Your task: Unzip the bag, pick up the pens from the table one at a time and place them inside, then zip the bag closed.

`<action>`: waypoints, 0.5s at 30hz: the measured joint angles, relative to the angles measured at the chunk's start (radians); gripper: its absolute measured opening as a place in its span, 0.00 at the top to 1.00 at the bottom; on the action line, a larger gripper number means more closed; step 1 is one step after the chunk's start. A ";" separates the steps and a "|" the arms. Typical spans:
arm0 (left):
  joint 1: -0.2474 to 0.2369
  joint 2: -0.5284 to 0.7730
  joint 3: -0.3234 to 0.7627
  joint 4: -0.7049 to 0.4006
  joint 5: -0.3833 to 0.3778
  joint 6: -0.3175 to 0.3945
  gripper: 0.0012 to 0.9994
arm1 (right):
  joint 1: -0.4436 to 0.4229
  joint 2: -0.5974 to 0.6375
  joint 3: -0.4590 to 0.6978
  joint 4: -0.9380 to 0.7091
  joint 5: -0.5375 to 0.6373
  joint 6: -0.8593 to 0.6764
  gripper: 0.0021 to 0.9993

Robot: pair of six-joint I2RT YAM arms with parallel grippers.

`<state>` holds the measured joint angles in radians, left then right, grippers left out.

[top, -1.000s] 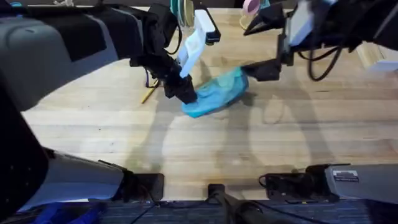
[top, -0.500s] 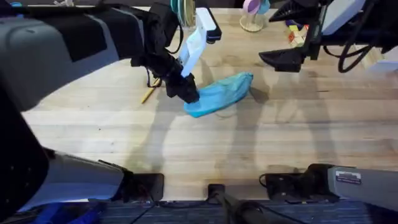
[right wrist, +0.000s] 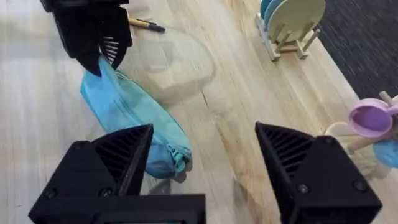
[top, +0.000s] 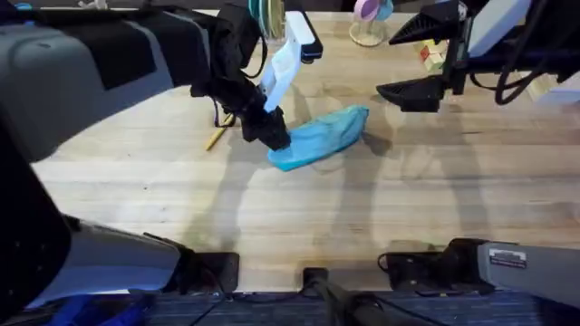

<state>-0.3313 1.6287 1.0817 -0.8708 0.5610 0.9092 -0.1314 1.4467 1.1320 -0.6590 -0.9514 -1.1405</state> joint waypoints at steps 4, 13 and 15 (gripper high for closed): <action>0.000 0.000 0.000 0.000 0.000 0.000 0.96 | 0.000 0.000 0.000 0.000 0.017 -0.001 0.00; 0.000 0.000 0.000 0.000 0.000 0.000 0.96 | 0.000 0.000 0.000 0.005 0.152 -0.003 0.00; 0.000 0.000 0.000 0.000 0.000 0.000 0.96 | -0.001 0.000 0.000 0.007 0.147 -0.004 0.00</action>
<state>-0.3313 1.6287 1.0817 -0.8711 0.5610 0.9092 -0.1327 1.4467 1.1320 -0.6521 -0.8045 -1.1446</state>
